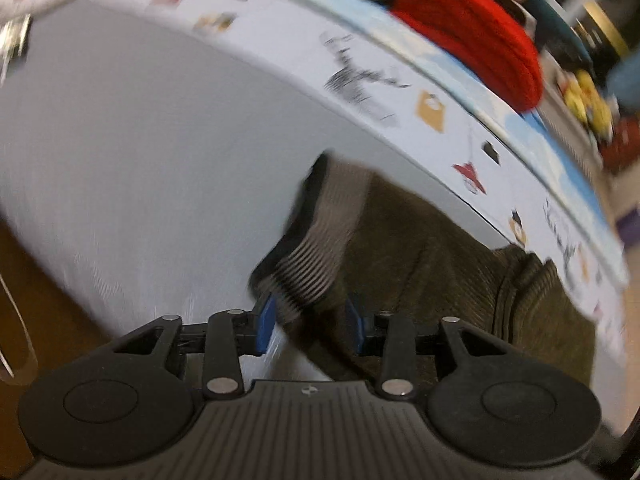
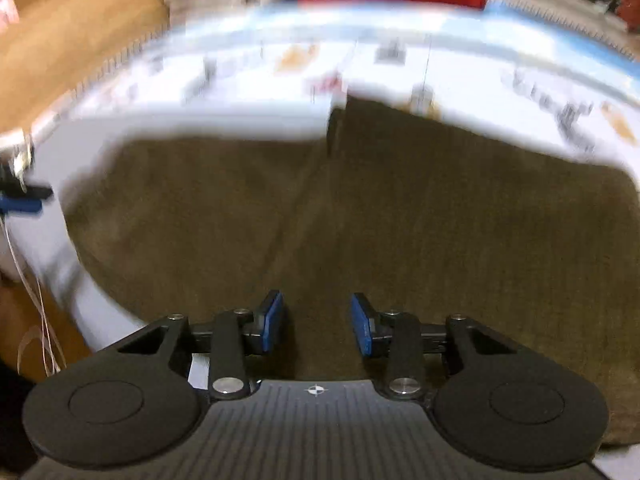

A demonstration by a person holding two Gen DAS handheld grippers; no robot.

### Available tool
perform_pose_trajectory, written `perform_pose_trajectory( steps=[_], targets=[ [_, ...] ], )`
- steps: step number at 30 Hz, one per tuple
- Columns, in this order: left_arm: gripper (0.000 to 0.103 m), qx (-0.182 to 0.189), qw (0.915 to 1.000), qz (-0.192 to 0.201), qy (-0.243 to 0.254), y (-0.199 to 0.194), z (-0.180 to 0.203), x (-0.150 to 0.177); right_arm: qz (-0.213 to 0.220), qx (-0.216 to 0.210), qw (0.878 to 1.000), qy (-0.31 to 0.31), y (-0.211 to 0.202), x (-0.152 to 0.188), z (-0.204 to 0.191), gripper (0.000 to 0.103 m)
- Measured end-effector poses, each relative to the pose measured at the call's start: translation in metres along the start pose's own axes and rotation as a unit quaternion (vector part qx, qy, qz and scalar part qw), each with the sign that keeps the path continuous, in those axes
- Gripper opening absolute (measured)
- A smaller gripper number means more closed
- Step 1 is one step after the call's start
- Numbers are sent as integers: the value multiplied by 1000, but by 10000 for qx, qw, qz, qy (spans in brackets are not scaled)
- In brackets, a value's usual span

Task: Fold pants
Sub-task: 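Grasp the striped waistband with the left tool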

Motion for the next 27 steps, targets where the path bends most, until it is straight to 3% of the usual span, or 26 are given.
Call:
perform_pose_trajectory(
  steps=[4,8,13,19,25,27],
  targets=[
    [55,198,9977,-468,-458,25,-15,11,154,-68,9999,-38,-4,-4,-2,40],
    [64,295,9975,-314,-562,35,-17,12,39,-126,9999,-15,-2,3,0,40],
    [66,309,9976,-89,-613,40,-2,8,62,-165,9998,-49,-4,6,-1,40],
    [83,647,9946,-200,-787,28,4,16,86,-305,9995,30,-4,7,4,41],
    [89,271,9931,-239,-1111,44,-8,16,101,-267,9996,-7,-3,8,2,41],
    [91,237,9958,-30,-889,47,1,13,102,-243,9996,-49,-2,9,1,41]
  ],
)
Point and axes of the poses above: each gripper's, at about its wrist camera, not at the fingertips, and y roughly the way its jaws point, z to its right, x to its underside, the point moved 2 cm from there along y, roughly the way its jaws point, and after that the axes turned 9 degrees about -x, right-handed, at the moved point
